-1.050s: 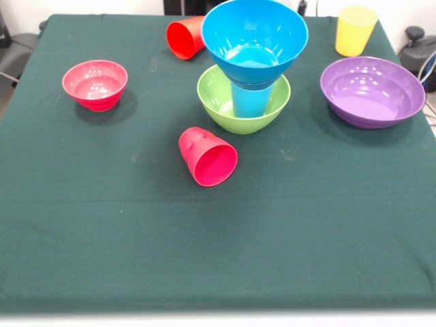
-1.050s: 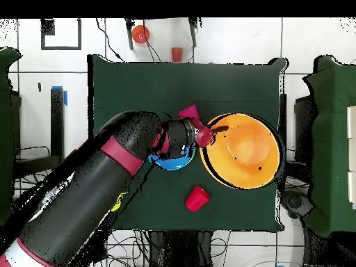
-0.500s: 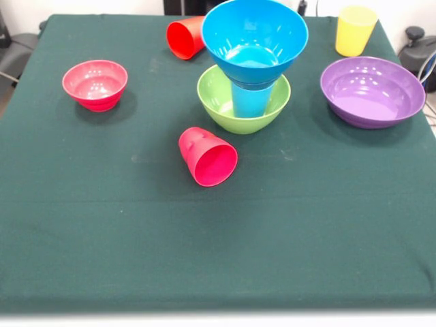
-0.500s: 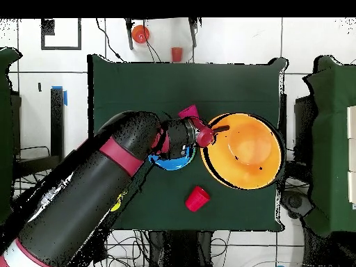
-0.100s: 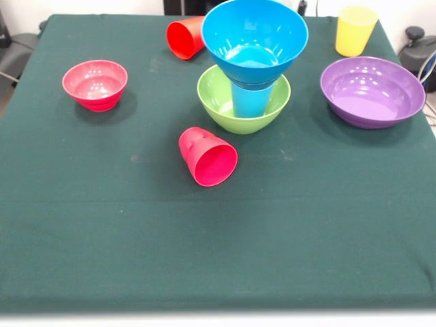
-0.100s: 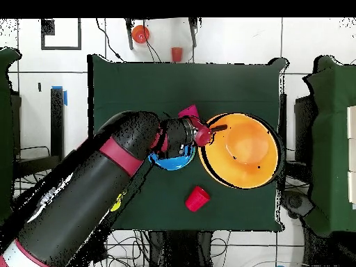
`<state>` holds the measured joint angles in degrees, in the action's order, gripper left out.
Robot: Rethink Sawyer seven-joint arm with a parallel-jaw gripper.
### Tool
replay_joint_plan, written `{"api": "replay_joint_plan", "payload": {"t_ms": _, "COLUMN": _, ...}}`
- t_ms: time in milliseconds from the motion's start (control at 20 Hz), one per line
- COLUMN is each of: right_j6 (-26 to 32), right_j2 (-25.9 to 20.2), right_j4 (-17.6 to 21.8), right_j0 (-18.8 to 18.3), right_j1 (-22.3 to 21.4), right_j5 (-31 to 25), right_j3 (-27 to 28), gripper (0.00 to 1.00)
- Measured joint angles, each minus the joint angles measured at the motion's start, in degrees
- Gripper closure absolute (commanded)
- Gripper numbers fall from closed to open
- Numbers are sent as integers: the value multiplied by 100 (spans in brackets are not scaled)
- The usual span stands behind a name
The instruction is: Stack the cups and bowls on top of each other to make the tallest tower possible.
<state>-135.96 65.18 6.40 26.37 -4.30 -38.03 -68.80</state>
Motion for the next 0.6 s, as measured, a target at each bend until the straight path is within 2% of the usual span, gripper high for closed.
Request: {"api": "replay_joint_plan", "payload": {"t_ms": 600, "right_j6": 0, "right_j2": 0, "right_j4": -81, "right_j0": 0, "right_j1": 6, "right_j5": 60, "right_j3": -1, "gripper": 100}}
